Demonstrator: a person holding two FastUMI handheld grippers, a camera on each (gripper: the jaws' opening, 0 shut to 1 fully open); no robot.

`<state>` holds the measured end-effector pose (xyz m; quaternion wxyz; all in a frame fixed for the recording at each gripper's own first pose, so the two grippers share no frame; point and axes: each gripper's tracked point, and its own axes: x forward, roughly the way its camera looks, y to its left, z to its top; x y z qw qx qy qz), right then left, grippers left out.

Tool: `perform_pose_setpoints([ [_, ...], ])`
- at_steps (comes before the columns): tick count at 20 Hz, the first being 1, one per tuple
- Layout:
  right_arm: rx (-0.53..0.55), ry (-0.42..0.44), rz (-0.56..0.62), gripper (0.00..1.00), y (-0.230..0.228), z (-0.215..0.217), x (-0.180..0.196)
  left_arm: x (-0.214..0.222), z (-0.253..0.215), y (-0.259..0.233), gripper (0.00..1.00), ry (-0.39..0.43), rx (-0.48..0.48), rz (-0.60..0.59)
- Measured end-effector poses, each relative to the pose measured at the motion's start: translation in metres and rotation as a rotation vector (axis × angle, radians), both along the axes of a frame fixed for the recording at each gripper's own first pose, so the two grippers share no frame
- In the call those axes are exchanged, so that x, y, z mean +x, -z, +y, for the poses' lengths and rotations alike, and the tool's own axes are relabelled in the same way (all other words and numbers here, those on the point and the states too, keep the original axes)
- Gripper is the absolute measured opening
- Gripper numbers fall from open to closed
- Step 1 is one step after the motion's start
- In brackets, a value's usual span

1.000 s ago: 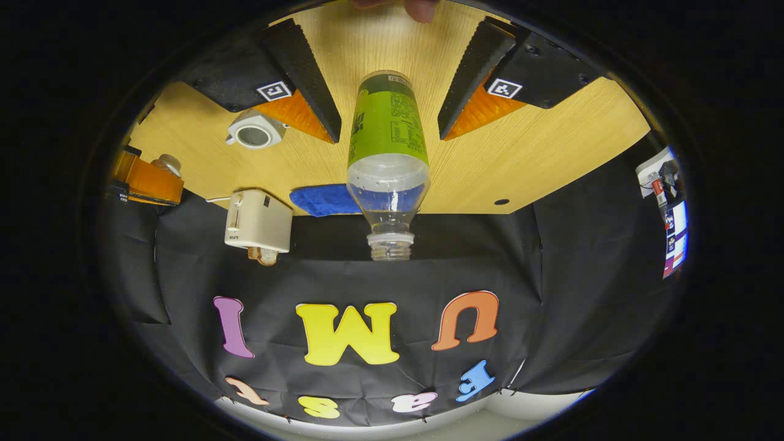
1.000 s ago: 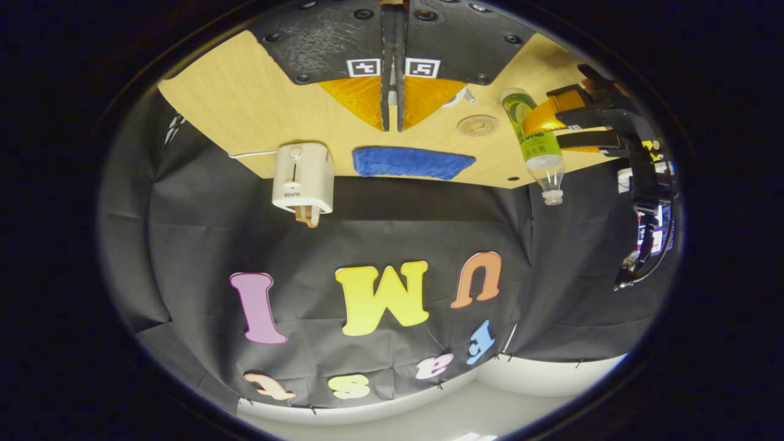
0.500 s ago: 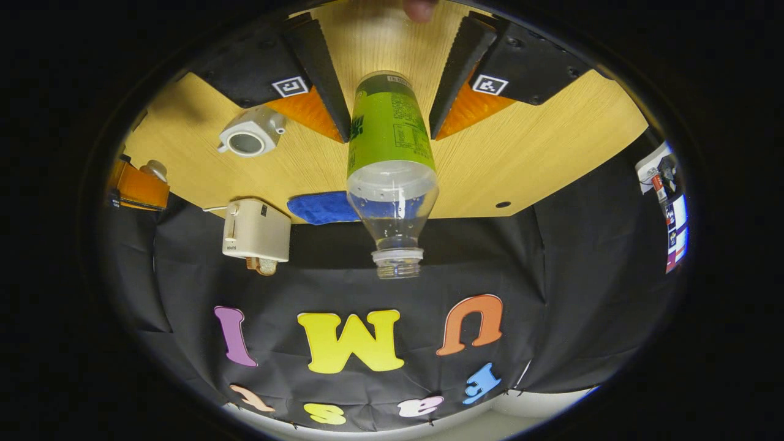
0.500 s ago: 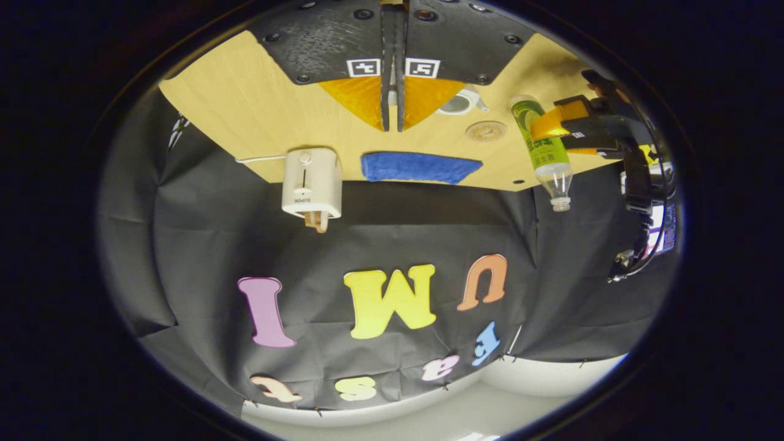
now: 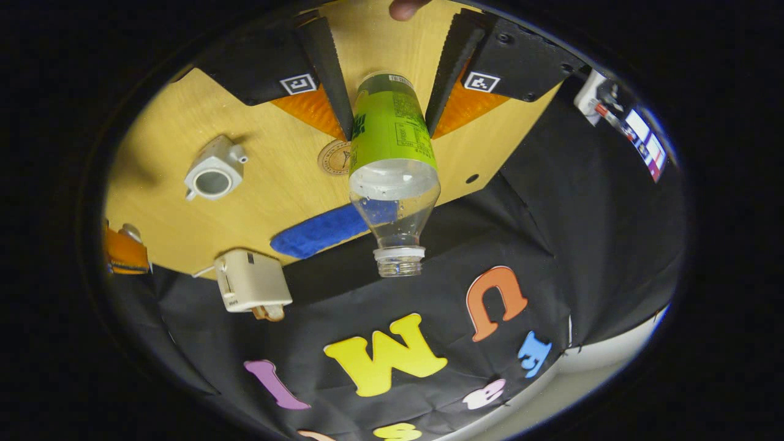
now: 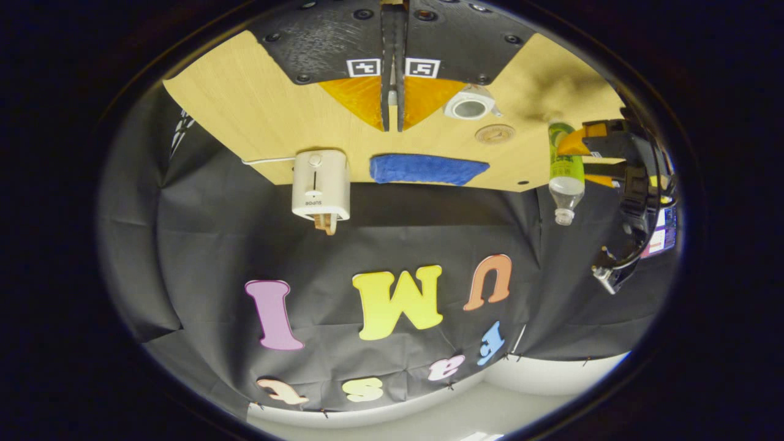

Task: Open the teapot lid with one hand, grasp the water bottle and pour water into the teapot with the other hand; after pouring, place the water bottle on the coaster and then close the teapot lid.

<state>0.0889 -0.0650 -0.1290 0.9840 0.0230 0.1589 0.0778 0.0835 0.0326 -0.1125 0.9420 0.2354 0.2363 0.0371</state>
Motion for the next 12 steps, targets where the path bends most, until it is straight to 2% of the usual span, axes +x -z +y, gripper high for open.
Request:
perform_pose_setpoints([
  [8, -0.016, -0.002, 0.008, 0.00, 0.012, -0.014, -0.002, -0.004, -0.006, -0.021, 0.71, 0.165, 0.415, 0.103],
  [12, -0.029, 0.000, 0.005, 0.00, 0.016, -0.022, -0.006, -0.003, -0.013, -0.017, 0.71, 0.244, 0.592, 0.146],
])
